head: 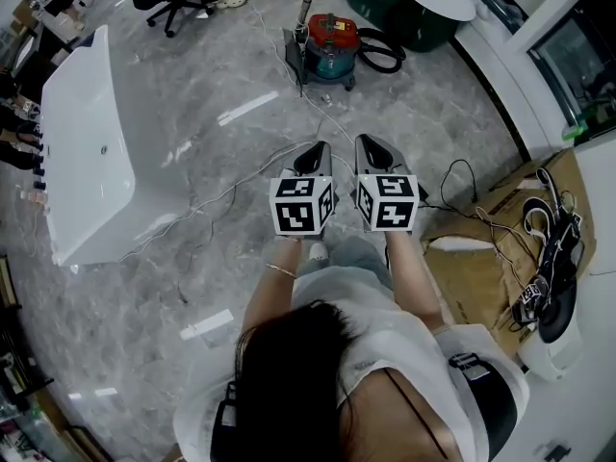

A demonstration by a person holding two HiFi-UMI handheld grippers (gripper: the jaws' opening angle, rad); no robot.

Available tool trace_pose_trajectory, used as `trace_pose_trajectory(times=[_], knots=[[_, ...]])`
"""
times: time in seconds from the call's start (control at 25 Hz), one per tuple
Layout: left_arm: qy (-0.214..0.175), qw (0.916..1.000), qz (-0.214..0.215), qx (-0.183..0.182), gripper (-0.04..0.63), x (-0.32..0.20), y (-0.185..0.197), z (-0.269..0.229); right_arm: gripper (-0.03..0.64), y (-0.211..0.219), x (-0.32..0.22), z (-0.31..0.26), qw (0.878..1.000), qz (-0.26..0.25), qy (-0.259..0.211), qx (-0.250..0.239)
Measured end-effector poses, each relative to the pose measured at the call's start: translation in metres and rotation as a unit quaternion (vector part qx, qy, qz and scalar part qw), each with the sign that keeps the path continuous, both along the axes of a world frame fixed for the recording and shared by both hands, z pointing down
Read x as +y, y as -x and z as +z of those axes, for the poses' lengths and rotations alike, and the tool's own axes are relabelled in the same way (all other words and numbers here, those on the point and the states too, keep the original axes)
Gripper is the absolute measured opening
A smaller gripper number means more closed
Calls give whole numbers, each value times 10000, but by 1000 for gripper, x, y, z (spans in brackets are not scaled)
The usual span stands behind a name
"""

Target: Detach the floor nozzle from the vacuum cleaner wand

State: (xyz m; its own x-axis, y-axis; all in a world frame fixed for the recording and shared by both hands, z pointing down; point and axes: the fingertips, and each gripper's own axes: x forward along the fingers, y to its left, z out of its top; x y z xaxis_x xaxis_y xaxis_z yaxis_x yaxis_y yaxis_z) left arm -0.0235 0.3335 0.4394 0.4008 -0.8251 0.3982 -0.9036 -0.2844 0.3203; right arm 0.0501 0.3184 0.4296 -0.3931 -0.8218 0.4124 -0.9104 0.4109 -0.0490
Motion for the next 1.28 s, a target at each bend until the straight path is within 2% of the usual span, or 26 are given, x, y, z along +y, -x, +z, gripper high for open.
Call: trace_pose_trajectory(times=[0.36, 0.64, 0.84, 1.28], knots=[[53, 9999, 53, -105, 2, -12, -4, 4, 14, 1, -8, 6, 9999, -84, 69, -16], [178, 9993, -262, -184, 2, -31, 2, 16, 14, 0, -29, 17, 9995, -235, 228, -35], [96, 9994, -313, -84, 2, -56, -2, 9, 14, 0, -54, 16, 9993, -316, 186, -58], [139, 9991, -392, -109, 2, -126, -22, 12, 14, -21, -127, 26, 9991, -262, 315, -88]])
